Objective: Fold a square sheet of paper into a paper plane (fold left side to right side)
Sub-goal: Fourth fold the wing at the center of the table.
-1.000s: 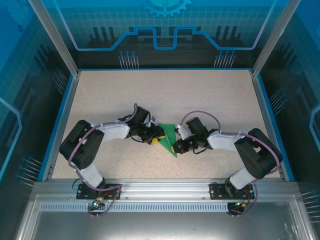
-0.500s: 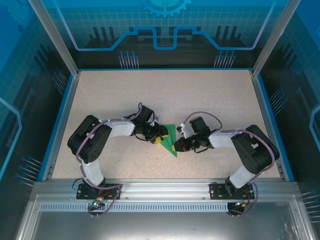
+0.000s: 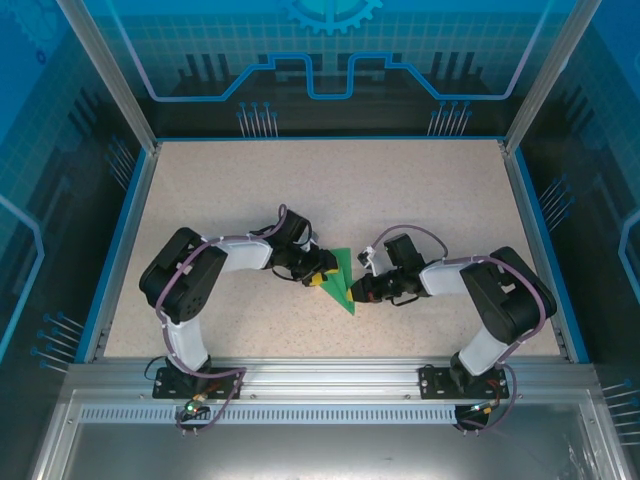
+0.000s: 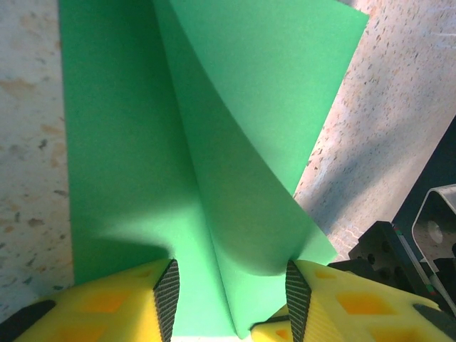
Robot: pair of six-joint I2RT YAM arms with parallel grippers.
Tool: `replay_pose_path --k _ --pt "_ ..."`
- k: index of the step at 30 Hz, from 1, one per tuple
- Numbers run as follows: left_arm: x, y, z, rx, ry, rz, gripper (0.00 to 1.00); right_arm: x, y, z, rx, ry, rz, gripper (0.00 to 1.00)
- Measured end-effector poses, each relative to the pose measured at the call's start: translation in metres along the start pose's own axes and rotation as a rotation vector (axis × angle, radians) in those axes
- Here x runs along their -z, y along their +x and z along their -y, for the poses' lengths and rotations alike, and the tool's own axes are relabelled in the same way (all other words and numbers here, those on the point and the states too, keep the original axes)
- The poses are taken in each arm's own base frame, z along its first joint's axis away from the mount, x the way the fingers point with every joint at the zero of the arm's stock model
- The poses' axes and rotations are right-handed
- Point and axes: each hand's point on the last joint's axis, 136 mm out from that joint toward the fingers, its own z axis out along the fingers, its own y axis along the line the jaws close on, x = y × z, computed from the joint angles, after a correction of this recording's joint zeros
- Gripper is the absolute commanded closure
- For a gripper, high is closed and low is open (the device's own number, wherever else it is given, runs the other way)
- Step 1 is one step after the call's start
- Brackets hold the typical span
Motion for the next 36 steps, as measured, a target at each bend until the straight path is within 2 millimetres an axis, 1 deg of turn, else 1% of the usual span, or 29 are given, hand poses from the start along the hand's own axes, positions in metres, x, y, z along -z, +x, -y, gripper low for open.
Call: replay_pose_path --k 3,4,6,11,15,18,21,24,29,36 --pt "0.000 0.000 0.000 0.001 -0.002 -0.001 0.53 -0.001 0.001 0.000 -0.002 -0.005 -0.004 1.00" --pt "0.000 0.000 0.000 0.002 -0.003 -0.001 0.53 -0.001 0.001 0.000 -0.002 -0.006 -0.005 0.98" --pt "0.000 0.000 0.000 0.001 -0.003 -0.001 0.53 -0.001 0.001 0.000 -0.002 -0.007 -0.005 0.89" --pt "0.000 0.000 -0.001 0.001 -0.003 -0.002 0.53 0.002 0.001 0.002 -0.002 0.017 -0.004 0.80" --pt "0.000 0.000 0.000 0.003 -0.006 -0.004 0.53 0.011 -0.002 0.001 0.026 0.077 0.010 0.67" --pt "0.000 0.000 0.000 0.003 -0.008 -0.004 0.53 0.017 -0.007 -0.003 0.070 0.143 0.027 0.61" --pt "0.000 0.000 0.000 -0.003 -0.009 -0.005 0.53 0.018 -0.005 -0.009 0.128 0.222 0.020 0.57" --pt "0.000 0.000 0.000 -0.008 -0.011 -0.007 0.53 0.016 0.003 -0.013 0.174 0.294 -0.002 0.56" --pt "0.000 0.000 -0.001 -0.007 -0.012 -0.008 0.53 0.011 0.015 -0.009 0.202 0.393 -0.055 0.56" --pt "0.000 0.000 -0.001 -0.007 -0.012 -0.008 0.52 0.003 0.016 -0.007 0.233 0.460 -0.096 0.64"
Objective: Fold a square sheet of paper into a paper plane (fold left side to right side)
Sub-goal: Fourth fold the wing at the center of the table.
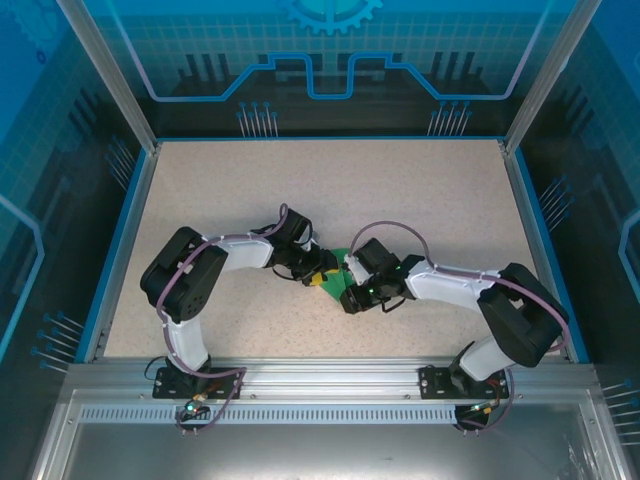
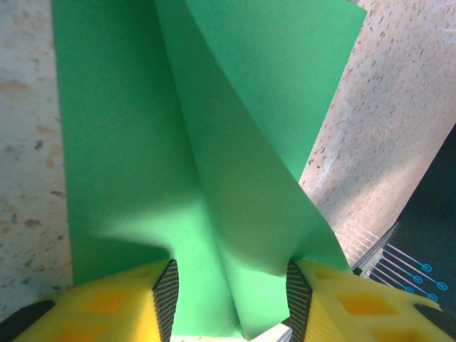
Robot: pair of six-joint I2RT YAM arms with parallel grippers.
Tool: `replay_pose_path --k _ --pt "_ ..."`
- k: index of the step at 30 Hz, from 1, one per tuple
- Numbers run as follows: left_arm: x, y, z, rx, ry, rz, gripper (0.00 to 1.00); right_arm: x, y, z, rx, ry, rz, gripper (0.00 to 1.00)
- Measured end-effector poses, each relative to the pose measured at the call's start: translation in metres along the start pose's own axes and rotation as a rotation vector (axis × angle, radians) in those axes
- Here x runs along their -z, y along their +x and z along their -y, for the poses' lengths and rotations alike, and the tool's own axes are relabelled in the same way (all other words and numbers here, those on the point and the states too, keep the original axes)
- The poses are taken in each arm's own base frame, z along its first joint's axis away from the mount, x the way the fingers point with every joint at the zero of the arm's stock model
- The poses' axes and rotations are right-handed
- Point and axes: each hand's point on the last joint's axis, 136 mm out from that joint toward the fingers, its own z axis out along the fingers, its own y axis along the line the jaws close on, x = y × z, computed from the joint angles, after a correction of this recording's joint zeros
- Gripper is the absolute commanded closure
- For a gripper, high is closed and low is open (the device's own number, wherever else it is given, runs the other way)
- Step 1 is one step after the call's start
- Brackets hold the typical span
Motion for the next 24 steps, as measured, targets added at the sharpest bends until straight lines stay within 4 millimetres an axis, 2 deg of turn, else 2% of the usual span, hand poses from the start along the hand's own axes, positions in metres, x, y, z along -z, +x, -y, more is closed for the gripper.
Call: replay_pose_path --k 24 --pt "0.000 0.000 0.000 0.000 0.000 0.000 0.52 -0.011 0.003 0.000 0.037 0.052 -0.059 0.91"
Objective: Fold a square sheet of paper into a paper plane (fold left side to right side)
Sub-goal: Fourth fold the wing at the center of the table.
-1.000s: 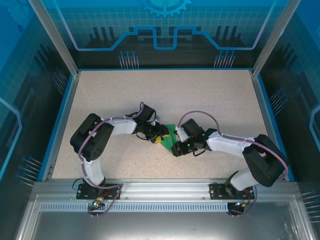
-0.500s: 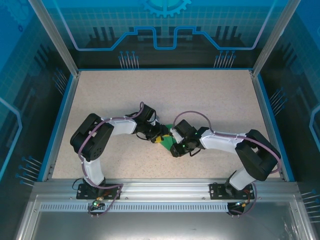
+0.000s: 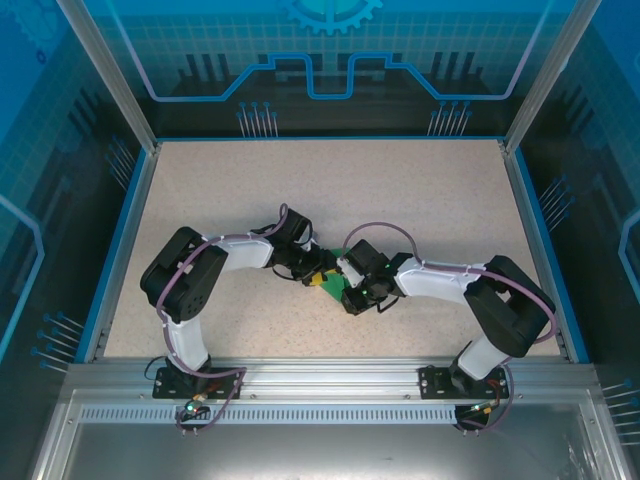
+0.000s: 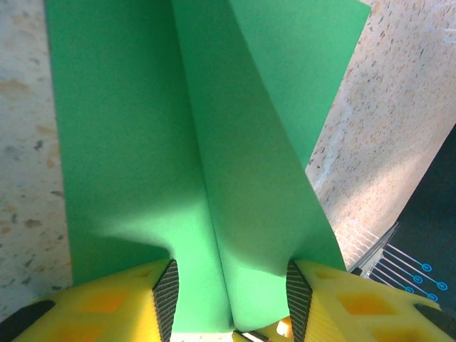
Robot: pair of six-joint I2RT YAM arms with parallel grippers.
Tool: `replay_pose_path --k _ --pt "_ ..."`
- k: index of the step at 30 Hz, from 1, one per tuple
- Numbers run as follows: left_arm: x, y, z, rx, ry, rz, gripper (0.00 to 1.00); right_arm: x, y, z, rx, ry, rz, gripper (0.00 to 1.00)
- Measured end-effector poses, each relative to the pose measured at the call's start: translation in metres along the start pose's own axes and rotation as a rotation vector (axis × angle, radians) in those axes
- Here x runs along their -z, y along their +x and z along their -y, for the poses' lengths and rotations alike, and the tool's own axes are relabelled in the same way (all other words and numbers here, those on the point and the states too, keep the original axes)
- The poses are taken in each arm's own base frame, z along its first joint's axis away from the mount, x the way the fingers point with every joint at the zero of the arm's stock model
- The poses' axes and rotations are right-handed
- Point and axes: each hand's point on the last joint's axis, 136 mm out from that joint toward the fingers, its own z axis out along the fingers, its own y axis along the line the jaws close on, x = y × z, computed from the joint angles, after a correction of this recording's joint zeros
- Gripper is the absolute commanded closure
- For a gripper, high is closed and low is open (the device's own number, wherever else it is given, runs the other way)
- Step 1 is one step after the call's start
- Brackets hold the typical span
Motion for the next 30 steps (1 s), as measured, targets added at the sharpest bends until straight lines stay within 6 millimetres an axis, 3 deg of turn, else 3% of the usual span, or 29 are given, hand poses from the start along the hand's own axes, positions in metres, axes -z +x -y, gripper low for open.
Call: replay_pose_path --k 7,30 --pt "0.0008 0.0000 0.0009 -0.006 0.002 0.002 0.50 0.0009 -0.0010 0.0008 0.003 -0.008 0.001 1.00" --pt "0.0044 -0.0018 -0.0022 -0.030 -0.004 0.027 0.50 0.0080 -0.0085 -0.0073 -0.065 -0.268 0.050 1.00"
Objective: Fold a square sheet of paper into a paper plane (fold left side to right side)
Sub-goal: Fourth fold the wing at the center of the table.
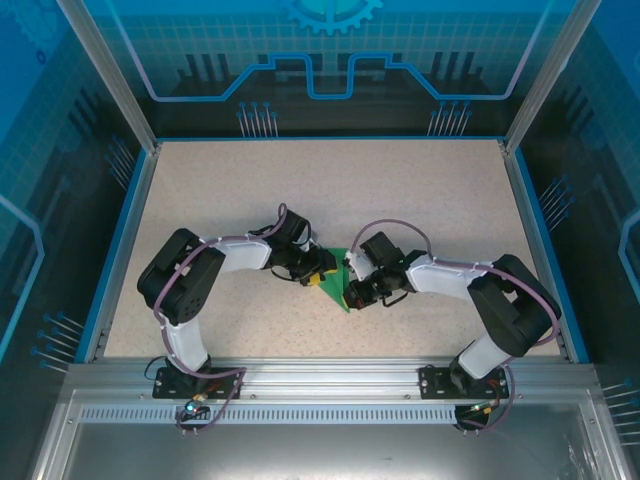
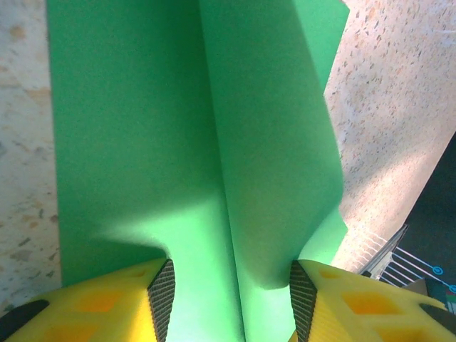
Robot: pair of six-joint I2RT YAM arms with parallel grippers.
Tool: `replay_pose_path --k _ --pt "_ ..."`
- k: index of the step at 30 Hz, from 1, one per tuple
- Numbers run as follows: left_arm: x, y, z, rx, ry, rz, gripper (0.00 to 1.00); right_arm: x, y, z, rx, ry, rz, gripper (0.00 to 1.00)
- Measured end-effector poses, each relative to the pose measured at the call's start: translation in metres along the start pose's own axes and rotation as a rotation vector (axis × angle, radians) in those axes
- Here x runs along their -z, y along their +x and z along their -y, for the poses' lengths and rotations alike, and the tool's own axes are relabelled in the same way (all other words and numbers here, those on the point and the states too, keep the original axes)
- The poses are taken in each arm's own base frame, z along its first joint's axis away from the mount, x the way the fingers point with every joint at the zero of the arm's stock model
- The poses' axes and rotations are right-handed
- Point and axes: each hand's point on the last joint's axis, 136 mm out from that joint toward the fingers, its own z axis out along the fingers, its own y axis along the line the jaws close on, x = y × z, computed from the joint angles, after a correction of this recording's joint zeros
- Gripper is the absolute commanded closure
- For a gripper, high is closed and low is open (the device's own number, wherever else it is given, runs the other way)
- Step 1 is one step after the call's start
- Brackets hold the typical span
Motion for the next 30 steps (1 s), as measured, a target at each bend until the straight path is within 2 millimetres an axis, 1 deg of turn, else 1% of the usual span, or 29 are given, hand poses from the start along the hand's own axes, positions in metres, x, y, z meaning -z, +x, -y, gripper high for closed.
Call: replay_pose_path --k 7,12,15,17,19,21,23,26,30 --pt "-0.001 0.000 0.000 0.002 0.001 -0.007 0.50 0.001 -0.001 0.000 -0.032 -0.076 0.024 1.00" --pt "-0.002 0.000 0.000 0.006 0.003 -0.013 0.50 0.003 -0.002 -0.004 -0.030 -0.104 0.028 0.88" --pt "-0.002 0.000 -0.001 0.008 0.003 -0.014 0.50 0.004 -0.003 -0.003 -0.036 -0.114 0.032 0.79" --pt "-0.002 0.000 -0.001 0.008 0.003 -0.014 0.50 0.008 -0.006 -0.002 -0.041 -0.117 0.043 0.70" --pt "-0.002 0.000 -0.001 0.008 0.003 -0.014 0.50 0.014 -0.010 0.000 -0.042 -0.116 0.065 0.66" --pt "-0.002 0.000 -0.001 0.008 0.003 -0.014 0.50 0.022 -0.015 0.003 -0.047 -0.112 0.090 0.64" --pt "-0.002 0.000 0.000 0.008 0.004 -0.014 0.50 0.029 -0.020 0.007 -0.057 -0.107 0.115 0.59" --pt "-0.002 0.000 0.000 0.008 0.004 -0.014 0.50 0.035 -0.025 0.013 -0.082 -0.101 0.139 0.55" --pt "-0.002 0.000 0.000 0.008 0.003 -0.014 0.50 0.039 -0.033 0.018 -0.124 -0.115 0.165 0.54"
